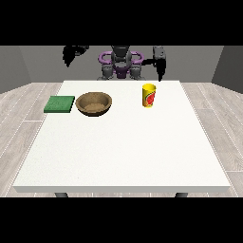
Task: Pick the cup and pour the ball into the bowl, then pick the bowl and place it on the pad
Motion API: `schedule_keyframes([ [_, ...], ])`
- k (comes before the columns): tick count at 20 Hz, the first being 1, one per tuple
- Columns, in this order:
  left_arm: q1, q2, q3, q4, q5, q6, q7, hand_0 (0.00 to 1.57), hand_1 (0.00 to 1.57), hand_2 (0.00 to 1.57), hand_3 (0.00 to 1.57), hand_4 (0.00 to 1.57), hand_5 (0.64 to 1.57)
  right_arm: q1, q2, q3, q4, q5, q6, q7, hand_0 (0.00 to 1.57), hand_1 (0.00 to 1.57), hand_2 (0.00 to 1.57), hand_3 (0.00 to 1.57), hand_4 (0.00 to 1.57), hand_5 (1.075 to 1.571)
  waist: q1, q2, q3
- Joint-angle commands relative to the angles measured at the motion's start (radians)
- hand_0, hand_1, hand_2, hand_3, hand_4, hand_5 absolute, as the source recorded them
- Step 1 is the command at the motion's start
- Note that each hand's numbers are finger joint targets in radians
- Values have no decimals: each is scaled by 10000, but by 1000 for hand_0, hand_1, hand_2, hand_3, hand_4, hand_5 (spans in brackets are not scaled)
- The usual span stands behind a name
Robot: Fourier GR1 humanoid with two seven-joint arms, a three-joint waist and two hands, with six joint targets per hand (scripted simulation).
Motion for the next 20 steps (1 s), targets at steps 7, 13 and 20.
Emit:
schedule_keyframes([
  [7,-536,460,664,4177,11,-942,-2931,0,0,0,0,0,1442,150,-403,-577,808,-403,675,-734,0,0,0,0,662,1558,-150,-32,-1],
  [13,-1213,498,614,5551,-122,-969,-2879,0,0,0,0,169,1422,-499,-1131,-1571,2222,-1028,975,-615,0,0,0,0,667,1562,134,-489,1],
  [20,-1933,283,1113,7837,-189,-579,-5423,0,0,0,0,363,1464,-518,-1226,-1610,2601,-966,1489,-1655,0,0,0,0,675,1564,-323,494,-2],
])
